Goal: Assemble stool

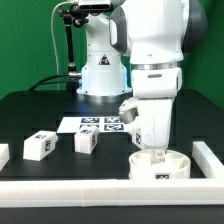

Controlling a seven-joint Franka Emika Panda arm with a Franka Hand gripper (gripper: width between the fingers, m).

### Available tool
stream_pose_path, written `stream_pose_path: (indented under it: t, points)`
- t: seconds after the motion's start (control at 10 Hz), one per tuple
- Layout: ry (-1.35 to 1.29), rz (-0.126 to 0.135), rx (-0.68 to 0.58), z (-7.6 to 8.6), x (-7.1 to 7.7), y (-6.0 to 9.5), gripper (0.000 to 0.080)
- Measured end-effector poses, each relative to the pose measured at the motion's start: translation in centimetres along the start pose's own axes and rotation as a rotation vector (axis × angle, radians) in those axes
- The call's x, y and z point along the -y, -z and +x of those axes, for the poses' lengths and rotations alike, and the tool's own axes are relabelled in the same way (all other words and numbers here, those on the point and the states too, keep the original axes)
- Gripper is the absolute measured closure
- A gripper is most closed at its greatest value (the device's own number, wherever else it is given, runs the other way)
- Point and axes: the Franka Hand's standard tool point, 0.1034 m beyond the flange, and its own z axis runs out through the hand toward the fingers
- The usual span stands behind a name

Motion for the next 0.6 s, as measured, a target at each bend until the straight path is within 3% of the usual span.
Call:
stream_pose_path:
  t: [0.3,0.6]
  points:
    - [-0.090,-0.010,-0.010,2.7,-0.1,-0.2,0.0771]
    - [-0.124,-0.010,-0.010,2.8,-0.1,-0.2,0.0771]
